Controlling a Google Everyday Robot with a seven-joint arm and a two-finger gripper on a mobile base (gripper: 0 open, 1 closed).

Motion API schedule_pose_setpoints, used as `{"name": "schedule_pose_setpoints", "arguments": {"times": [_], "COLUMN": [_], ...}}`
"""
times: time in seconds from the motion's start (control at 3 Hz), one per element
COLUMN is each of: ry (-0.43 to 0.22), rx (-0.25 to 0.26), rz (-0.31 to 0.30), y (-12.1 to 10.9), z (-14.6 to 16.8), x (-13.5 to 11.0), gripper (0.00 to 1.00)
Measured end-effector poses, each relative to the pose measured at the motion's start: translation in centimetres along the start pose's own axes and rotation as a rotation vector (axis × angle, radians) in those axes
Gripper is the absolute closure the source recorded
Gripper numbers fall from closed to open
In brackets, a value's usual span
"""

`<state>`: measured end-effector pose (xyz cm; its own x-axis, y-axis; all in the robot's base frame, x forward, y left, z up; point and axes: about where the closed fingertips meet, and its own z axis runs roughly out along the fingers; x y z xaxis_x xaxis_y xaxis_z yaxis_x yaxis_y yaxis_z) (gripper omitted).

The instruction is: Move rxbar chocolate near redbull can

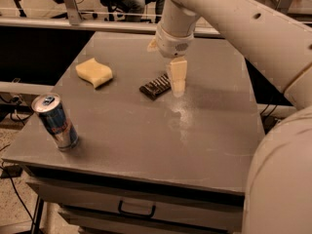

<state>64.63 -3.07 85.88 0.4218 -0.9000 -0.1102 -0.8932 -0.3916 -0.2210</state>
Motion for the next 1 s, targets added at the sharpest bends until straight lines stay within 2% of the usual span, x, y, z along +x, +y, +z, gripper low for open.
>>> {"name": "schedule_pose_setpoints", "arguments": {"times": [0.33, 1.0], "ry": [0.000, 0.153], "rx": [0.002, -0.102], "rz": [-0.025, -0.134], "y": [0.0, -2.3], "z": [0.1, 2.1], "x": [0.1, -0.3], "gripper": [0.00, 0.00]}}
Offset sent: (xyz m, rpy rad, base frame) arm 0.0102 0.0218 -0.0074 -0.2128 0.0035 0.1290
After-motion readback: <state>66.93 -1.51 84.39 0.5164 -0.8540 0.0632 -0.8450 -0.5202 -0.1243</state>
